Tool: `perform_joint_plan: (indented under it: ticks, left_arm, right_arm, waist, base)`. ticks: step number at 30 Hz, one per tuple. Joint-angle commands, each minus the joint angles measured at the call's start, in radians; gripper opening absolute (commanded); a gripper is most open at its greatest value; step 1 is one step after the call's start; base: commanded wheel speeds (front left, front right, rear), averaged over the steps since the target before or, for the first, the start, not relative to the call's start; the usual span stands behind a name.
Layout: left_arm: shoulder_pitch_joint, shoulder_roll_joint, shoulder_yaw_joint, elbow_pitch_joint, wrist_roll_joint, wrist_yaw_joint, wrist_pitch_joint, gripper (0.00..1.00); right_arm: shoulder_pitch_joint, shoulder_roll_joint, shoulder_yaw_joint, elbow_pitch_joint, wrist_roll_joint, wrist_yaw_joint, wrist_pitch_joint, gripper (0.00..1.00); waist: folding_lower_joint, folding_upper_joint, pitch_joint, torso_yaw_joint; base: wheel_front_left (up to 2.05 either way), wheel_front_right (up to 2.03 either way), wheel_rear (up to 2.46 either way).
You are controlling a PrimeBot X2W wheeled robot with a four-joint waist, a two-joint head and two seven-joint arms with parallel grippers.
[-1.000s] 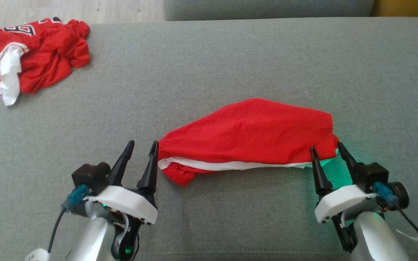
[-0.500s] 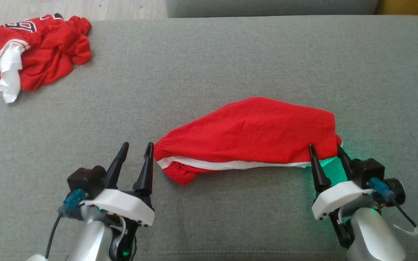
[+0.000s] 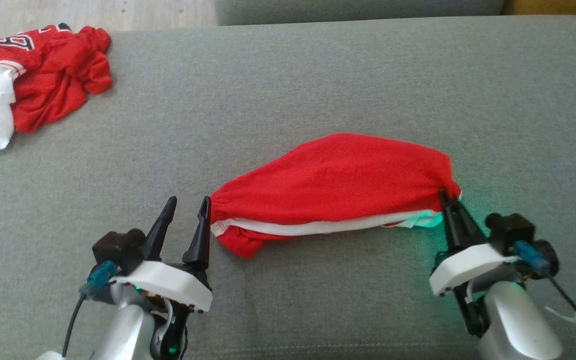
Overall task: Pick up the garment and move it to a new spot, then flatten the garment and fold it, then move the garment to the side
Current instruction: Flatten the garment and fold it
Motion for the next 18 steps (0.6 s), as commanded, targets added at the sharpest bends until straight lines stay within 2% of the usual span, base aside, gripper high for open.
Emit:
perform_joint_plan:
  ticks: [1,9,16,17,18]
  left_arm:
    - [-0.019,0.002,0.035,-0.026,0.007,-0.002,-0.012,1.00]
    - [-0.005,0.002,0.019,-0.020,-0.008,-0.001,-0.012,1.00]
    - [0.001,0.002,0.009,-0.014,-0.012,-0.001,-0.012,1.00]
    - [0.002,0.002,0.006,-0.013,-0.012,-0.001,-0.012,1.00]
    - [0.003,0.002,0.004,-0.013,-0.013,-0.001,-0.012,1.00]
  right_arm:
    - [-0.019,-0.003,0.013,-0.032,0.007,0.008,-0.011,0.00]
    - [0.054,-0.003,-0.074,-0.034,-0.001,0.008,-0.011,0.00]
    - [0.076,-0.003,-0.082,-0.010,0.005,0.008,-0.011,0.00]
    - [0.076,-0.003,-0.082,-0.008,0.005,0.008,-0.011,0.22]
    - [0.076,-0.003,-0.083,-0.006,0.005,0.008,-0.011,0.38]
  waist:
    - [-0.0001,0.0000,-0.002,-0.004]
    - [-0.0001,0.0000,-0.018,-0.023]
    - [-0.0001,0.0000,-0.025,-0.028]
    - [-0.0001,0.0000,-0.027,-0.027]
    - [-0.0001,0.0000,-0.028,-0.027]
  base:
    - [0.00,0.00,0.00]
    - [0.00,0.00,0.00]
    - [0.00,0.00,0.00]
    - [0.00,0.00,0.00]
    - [0.00,0.00,0.00]
